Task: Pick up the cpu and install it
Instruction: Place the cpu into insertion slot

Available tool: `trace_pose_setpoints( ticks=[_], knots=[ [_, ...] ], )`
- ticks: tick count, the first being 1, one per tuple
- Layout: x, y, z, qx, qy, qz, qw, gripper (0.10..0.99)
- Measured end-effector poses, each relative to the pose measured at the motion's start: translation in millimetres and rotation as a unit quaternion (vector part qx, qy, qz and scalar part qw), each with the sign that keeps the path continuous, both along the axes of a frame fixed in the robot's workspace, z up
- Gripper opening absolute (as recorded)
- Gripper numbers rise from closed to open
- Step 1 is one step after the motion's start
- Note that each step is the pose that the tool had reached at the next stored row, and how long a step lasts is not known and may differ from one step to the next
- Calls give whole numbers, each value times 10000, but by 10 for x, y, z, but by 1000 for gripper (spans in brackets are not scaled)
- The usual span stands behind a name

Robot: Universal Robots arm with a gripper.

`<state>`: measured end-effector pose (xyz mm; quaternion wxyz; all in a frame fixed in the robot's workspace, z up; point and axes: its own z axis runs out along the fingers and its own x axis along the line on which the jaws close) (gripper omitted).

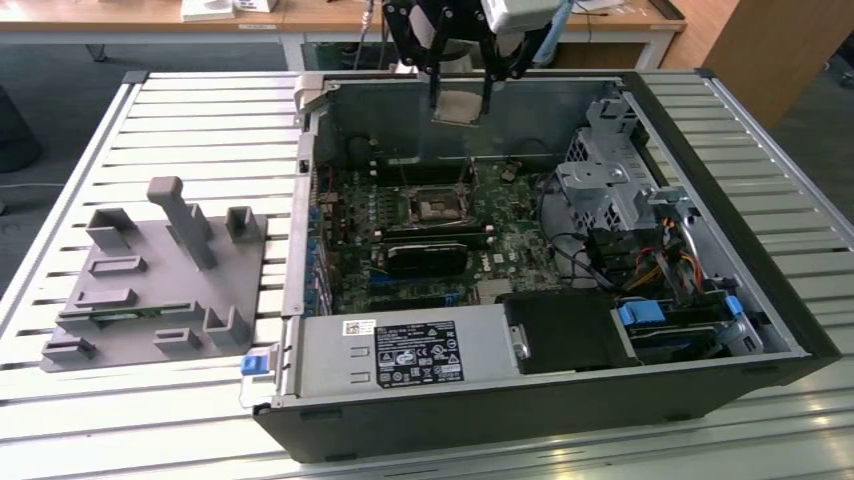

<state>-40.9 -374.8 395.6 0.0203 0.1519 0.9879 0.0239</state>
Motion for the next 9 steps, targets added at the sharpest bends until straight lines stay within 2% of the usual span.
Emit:
trace_pose_setpoints(
  ticks=[5,9],
  knots=[
    [0,0,-5,0,0,-430,9991,529],
    [0,0,-8,0,0,-793,9969,529]
  ],
)
